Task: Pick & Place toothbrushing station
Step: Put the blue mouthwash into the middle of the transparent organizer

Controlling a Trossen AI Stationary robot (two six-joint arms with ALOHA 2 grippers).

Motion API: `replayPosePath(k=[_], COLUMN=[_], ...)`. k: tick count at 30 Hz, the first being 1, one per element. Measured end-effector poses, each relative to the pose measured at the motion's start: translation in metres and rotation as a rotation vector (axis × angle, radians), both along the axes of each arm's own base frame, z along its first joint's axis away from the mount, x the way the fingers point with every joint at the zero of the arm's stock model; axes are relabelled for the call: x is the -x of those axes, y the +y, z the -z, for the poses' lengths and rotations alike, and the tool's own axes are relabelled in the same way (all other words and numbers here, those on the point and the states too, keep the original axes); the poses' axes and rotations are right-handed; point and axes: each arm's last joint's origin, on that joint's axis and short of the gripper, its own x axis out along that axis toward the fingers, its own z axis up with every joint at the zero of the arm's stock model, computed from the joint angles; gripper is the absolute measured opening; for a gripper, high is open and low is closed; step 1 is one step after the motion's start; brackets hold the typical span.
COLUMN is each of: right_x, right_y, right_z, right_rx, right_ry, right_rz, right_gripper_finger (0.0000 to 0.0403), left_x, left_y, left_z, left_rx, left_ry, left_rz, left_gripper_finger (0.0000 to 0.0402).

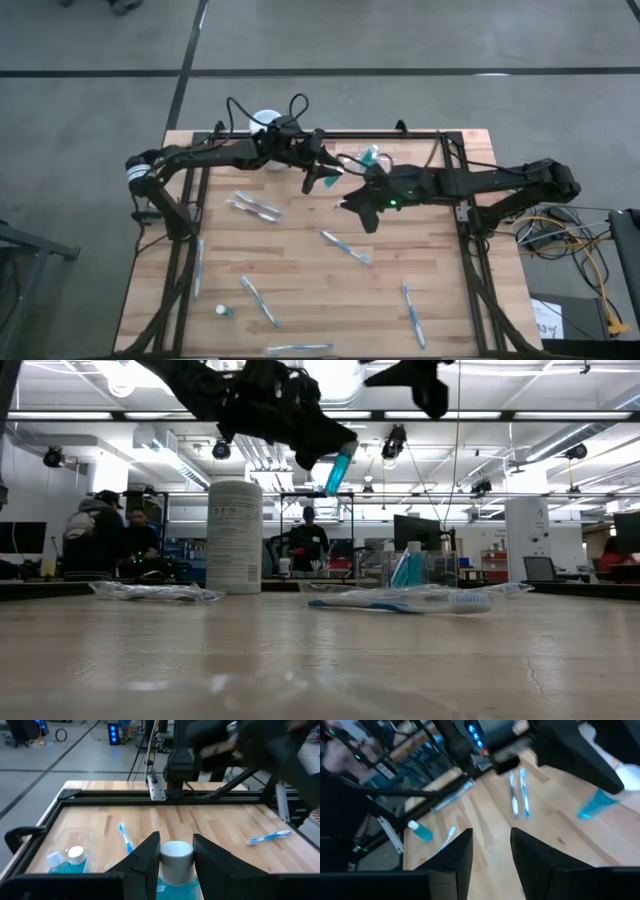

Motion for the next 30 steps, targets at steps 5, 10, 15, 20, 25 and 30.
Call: replayPosePath(k=[5,10,15,20,25,30], right_x=[0.024,0.046,0.064,0.082,0.099,0.114], right_y=[0.004,0.003,0.003,0.003,0.002,0.002], right_z=[0.004,0.016,0.034,0.047,0.052,0.055], right_rx=[-0.02,-0.041,-0.012,-0.022,-0.01,-0.012], right_ry=[-0.103,-0.119,-0.097,-0.101,-0.127,-0.166], right_rz=[-0.01,-0.003,-0.051,-0.091,-0.117,-0.15], right_gripper_finger=[0.0128,0.0128,0.0128,0.0128,0.0128,0.0128], left_x=[-0.017,-0.035,-0.062,-0.094,-0.112,-0.119], left_y=[0.009,0.02,0.034,0.049,0.063,0.076], left_z=[0.009,0.003,-0.011,-0.015,-0.012,-0.004], left_rx=[0.023,-0.003,-0.032,-0.067,-0.087,-0.122], left_ry=[0.021,0.008,-0.048,-0.097,-0.121,-0.139], left_rz=[0.029,0.027,0.02,0.021,0.013,-0.021], left_gripper_finger=[0.0108,0.0108,0.0108,0.0108,0.0108,0.0108])
